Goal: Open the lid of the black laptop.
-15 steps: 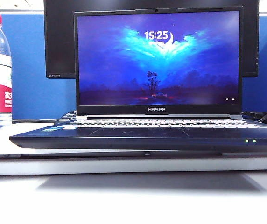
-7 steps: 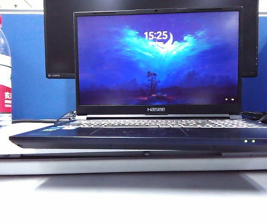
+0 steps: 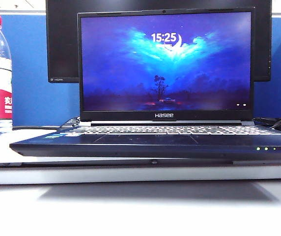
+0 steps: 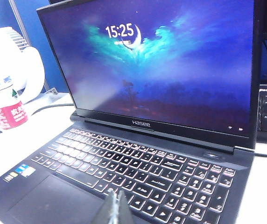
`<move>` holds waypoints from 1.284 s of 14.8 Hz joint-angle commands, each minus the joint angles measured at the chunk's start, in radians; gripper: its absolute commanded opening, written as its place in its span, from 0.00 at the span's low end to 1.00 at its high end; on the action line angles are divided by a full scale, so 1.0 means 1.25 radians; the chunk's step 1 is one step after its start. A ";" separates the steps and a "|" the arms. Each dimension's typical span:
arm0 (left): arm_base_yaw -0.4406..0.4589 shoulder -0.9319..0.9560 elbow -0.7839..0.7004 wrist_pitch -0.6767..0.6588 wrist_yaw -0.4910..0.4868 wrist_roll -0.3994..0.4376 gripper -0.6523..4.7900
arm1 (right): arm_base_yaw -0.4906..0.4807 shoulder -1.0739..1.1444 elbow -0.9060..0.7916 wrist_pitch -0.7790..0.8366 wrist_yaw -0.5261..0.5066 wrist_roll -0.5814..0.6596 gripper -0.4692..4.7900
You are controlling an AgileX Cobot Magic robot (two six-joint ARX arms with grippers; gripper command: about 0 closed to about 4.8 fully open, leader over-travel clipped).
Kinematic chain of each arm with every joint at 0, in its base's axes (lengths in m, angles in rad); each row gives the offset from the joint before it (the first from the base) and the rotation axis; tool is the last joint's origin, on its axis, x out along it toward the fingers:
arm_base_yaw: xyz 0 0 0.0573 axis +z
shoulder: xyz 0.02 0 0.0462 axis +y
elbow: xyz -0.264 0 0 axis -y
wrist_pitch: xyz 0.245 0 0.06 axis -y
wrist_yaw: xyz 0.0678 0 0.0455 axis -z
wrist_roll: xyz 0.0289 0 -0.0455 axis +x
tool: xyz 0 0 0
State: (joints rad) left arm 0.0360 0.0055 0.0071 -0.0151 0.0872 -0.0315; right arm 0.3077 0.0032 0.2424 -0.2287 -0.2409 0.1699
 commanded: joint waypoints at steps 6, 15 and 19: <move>-0.002 -0.002 0.000 0.005 0.004 -0.002 0.17 | -0.287 -0.001 -0.131 0.045 0.114 -0.113 0.08; -0.002 -0.002 0.000 0.002 0.004 -0.002 0.17 | -0.285 -0.002 -0.186 0.098 0.145 -0.112 0.08; -0.002 -0.002 0.000 0.002 0.004 -0.002 0.17 | -0.285 -0.002 -0.191 0.098 0.152 -0.109 0.08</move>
State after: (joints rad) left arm 0.0353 0.0055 0.0071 -0.0196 0.0898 -0.0315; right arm -0.0498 0.0029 0.0078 -0.1215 -0.0528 0.0296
